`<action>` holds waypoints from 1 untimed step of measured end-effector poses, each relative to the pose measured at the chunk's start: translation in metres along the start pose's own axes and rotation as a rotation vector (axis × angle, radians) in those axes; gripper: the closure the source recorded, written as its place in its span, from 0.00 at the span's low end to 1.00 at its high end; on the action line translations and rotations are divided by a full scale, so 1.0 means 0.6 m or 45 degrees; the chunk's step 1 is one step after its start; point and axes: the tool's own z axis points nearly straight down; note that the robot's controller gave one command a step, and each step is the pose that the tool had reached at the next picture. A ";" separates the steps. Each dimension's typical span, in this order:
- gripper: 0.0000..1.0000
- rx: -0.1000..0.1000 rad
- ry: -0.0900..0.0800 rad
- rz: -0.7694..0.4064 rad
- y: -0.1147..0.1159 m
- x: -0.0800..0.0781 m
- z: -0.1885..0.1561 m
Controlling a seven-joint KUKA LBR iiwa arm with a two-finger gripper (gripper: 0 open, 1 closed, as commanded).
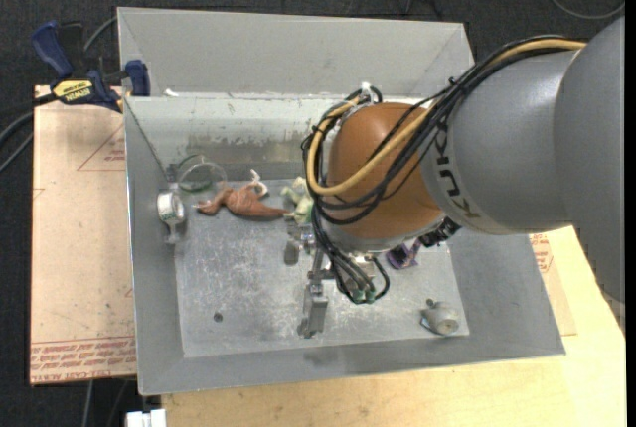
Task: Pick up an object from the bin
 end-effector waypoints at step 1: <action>0.00 -0.001 -0.009 0.005 -0.001 -0.003 -0.007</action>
Offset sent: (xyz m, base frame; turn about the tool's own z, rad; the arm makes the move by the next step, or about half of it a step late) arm 0.0509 -0.0571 0.0363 0.2105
